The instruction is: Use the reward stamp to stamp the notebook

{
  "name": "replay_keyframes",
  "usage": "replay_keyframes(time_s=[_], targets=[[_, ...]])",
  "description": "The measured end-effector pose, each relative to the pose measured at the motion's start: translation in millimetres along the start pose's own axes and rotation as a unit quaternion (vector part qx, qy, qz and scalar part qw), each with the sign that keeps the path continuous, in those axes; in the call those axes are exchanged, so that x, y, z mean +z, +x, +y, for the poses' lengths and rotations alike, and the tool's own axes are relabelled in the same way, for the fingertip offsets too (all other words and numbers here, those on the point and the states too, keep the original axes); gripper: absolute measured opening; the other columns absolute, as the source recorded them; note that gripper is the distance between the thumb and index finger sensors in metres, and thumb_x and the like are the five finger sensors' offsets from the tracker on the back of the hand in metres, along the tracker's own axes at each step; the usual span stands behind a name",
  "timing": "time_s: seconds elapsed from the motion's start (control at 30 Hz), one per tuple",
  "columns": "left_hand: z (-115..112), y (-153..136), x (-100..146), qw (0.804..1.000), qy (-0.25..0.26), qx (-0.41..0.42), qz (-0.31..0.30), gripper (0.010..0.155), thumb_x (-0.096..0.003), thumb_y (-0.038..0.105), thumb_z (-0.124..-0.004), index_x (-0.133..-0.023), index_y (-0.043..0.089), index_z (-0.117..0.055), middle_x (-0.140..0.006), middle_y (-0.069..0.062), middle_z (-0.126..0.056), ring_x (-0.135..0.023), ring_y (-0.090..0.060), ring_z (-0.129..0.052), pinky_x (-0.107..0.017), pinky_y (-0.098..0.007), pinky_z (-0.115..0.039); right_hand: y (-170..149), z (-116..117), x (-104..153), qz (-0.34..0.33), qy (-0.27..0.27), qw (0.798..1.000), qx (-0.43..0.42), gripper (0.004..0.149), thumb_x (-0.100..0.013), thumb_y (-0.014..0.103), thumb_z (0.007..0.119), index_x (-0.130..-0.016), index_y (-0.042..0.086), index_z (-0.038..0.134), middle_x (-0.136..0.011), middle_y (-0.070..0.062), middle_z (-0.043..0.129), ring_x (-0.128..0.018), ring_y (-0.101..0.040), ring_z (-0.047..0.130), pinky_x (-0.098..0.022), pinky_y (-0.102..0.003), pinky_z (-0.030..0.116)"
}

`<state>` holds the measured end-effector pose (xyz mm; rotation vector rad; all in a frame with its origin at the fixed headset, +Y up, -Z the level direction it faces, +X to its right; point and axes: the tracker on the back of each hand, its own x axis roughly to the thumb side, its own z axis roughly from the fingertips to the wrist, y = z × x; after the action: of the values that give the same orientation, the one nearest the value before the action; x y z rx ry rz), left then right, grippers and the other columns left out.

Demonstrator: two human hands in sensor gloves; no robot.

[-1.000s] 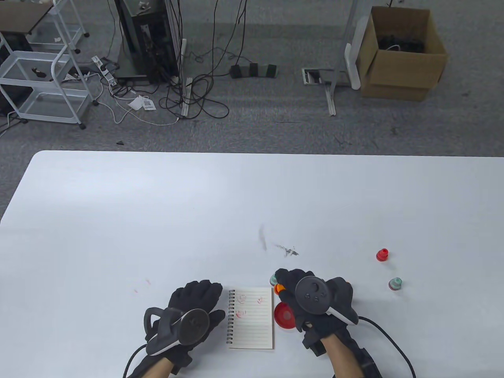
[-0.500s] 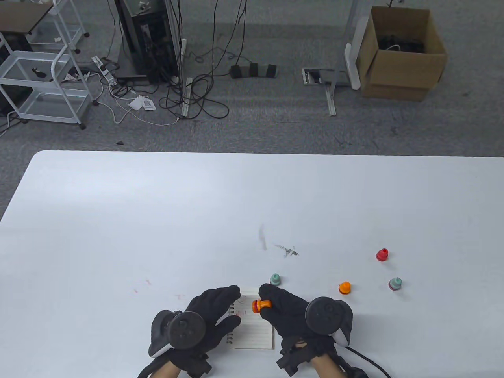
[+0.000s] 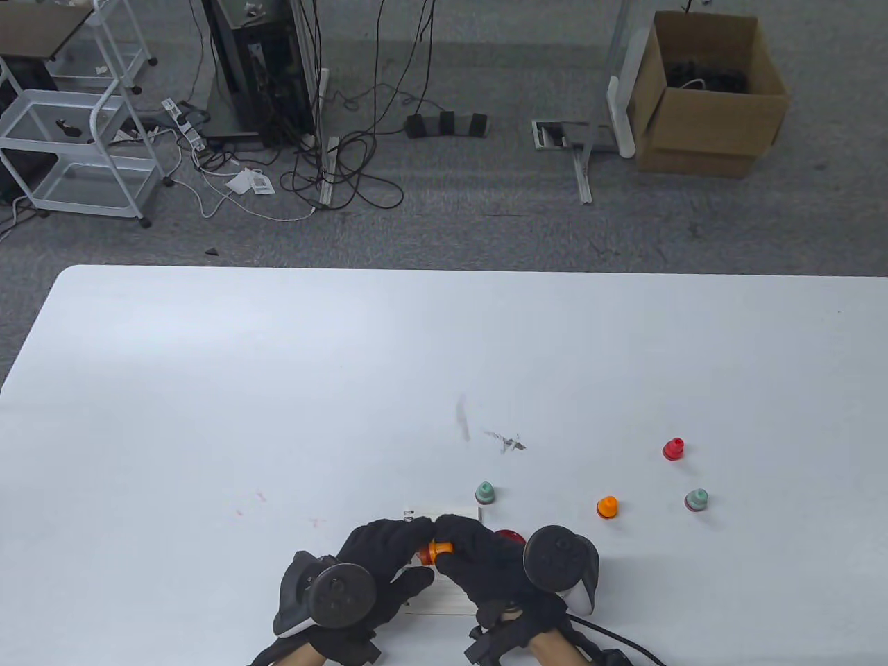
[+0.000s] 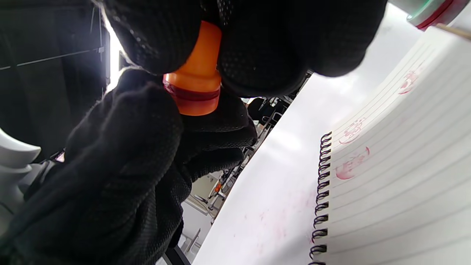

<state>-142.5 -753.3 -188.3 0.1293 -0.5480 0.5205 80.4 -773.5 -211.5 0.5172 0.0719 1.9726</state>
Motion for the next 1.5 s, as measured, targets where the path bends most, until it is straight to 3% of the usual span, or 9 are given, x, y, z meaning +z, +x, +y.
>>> replay_keyframes(time_s=[0.83,1.17,1.37,1.5], targets=[[1.2,-1.1,-1.0,0.999,-0.005,0.045,-0.006,0.063,-0.0442,0.042,-0.083,-0.102,0.023,-0.066,-0.087,0.002,-0.093,-0.08,-0.024,-0.098,-0.07,-0.052,-0.079,0.7,-0.1,2.2,0.001,0.0,1.0,-0.03,0.056,-0.041,0.034,0.084,-0.09,0.009,0.073,-0.075,-0.016,0.09,-0.045,-0.024,0.096,-0.035,-0.034,0.083],[6.2,-15.7,-3.6,0.999,-0.011,0.045,0.025,0.062,-0.0463,0.032,-0.085,-0.104,0.023,-0.064,-0.09,0.0,-0.092,-0.081,-0.026,-0.098,-0.07,-0.054,-0.079,2.0,-5.8,2.0,-0.007,-0.01,0.999,-0.032,0.056,-0.041,0.033,0.084,-0.09,0.01,0.074,-0.076,-0.016,0.09,-0.046,-0.025,0.096,-0.035,-0.034,0.083],[6.0,-27.5,-5.1,0.997,-0.045,0.008,0.057,0.061,-0.0469,0.029,-0.085,-0.103,0.022,-0.064,-0.091,-0.002,-0.091,-0.082,-0.028,-0.097,-0.07,-0.055,-0.078,1.7,-5.8,1.7,-0.012,-0.006,1.0,-0.027,0.056,-0.041,0.033,0.084,-0.09,0.01,0.074,-0.077,-0.016,0.09,-0.046,-0.025,0.096,-0.035,-0.034,0.083],[7.9,-32.5,-4.8,0.993,-0.062,-0.062,0.077,0.061,-0.0455,0.032,-0.087,-0.102,0.022,-0.067,-0.089,-0.001,-0.093,-0.081,-0.026,-0.098,-0.071,-0.055,-0.077,2.1,-7.2,2.0,-0.016,-0.007,1.0,-0.026,0.056,-0.041,0.033,0.084,-0.09,0.01,0.074,-0.077,-0.016,0.09,-0.046,-0.025,0.096,-0.035,-0.034,0.083]])
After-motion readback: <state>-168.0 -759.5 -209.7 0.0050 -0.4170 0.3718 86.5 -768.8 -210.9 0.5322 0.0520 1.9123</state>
